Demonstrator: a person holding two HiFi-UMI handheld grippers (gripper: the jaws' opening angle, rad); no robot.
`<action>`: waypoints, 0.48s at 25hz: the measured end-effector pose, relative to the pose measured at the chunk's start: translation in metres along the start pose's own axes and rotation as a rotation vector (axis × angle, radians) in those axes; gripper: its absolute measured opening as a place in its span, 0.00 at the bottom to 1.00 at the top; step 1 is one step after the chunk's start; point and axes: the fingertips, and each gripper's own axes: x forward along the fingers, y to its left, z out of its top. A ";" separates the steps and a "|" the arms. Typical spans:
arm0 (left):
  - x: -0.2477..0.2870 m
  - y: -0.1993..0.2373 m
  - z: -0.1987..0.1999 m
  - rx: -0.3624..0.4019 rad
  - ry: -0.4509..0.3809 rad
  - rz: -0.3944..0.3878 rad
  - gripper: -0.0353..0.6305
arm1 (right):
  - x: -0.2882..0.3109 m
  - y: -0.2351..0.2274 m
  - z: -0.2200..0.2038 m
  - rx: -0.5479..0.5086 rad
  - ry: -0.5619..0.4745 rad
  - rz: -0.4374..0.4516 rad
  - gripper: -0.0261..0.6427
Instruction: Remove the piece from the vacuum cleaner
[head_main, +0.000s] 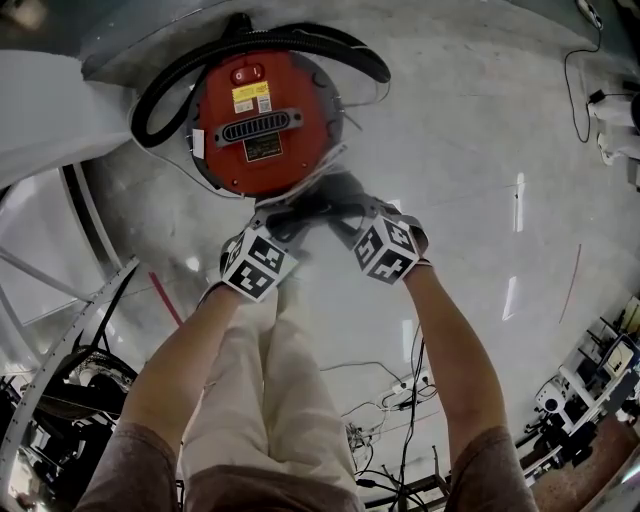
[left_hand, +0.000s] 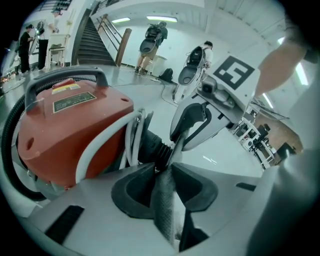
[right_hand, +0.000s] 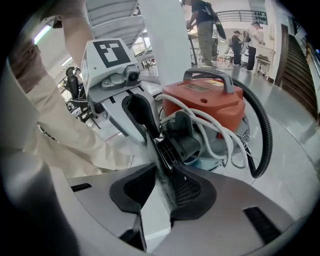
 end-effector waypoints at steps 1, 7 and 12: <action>0.000 0.000 0.000 0.001 0.002 -0.003 0.20 | 0.000 0.000 -0.001 0.006 -0.002 0.000 0.17; -0.001 -0.009 -0.003 0.009 0.013 -0.015 0.16 | -0.002 0.005 -0.005 0.013 0.000 -0.003 0.15; -0.001 -0.013 -0.006 -0.007 0.009 0.006 0.16 | -0.003 0.008 -0.008 0.051 -0.018 -0.032 0.15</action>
